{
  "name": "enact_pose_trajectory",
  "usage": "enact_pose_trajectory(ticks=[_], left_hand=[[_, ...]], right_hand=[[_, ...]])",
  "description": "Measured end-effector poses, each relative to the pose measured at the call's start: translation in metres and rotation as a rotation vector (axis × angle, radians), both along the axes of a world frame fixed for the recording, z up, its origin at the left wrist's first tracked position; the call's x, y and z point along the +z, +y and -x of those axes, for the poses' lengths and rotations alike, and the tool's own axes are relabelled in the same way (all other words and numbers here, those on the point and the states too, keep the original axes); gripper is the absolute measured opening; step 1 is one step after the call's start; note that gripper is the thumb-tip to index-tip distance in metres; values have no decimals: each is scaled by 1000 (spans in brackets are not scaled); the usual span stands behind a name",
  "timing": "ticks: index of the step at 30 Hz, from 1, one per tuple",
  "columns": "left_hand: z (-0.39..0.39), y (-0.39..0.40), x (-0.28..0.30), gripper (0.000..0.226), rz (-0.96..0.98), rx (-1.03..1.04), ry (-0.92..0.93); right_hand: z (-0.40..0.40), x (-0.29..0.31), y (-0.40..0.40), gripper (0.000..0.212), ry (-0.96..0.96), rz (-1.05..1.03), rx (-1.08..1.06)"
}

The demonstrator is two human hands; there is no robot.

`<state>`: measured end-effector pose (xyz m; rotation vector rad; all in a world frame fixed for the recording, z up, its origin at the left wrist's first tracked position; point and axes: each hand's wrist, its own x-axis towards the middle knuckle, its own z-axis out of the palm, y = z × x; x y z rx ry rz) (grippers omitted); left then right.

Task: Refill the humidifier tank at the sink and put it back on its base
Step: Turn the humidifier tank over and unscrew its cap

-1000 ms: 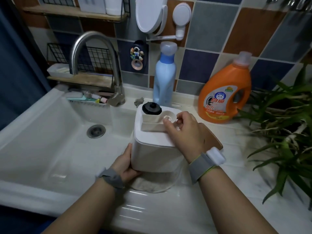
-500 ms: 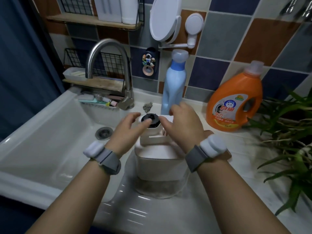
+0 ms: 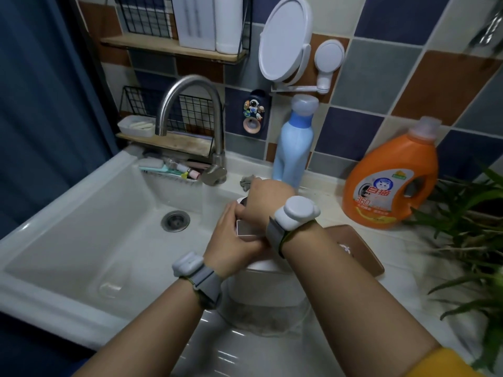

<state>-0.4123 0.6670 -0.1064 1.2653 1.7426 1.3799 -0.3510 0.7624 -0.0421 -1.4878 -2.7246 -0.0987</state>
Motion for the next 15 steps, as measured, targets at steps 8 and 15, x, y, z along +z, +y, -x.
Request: enact_pose_trajectory(ticks=[8, 15], left_hand=[[3, -3, 3, 69, 21, -39, 16], [0, -4, 3, 82, 36, -42, 39]], right_hand=[[-8, -2, 10, 40, -18, 77, 292], [-11, -1, 18, 32, -71, 80, 411]])
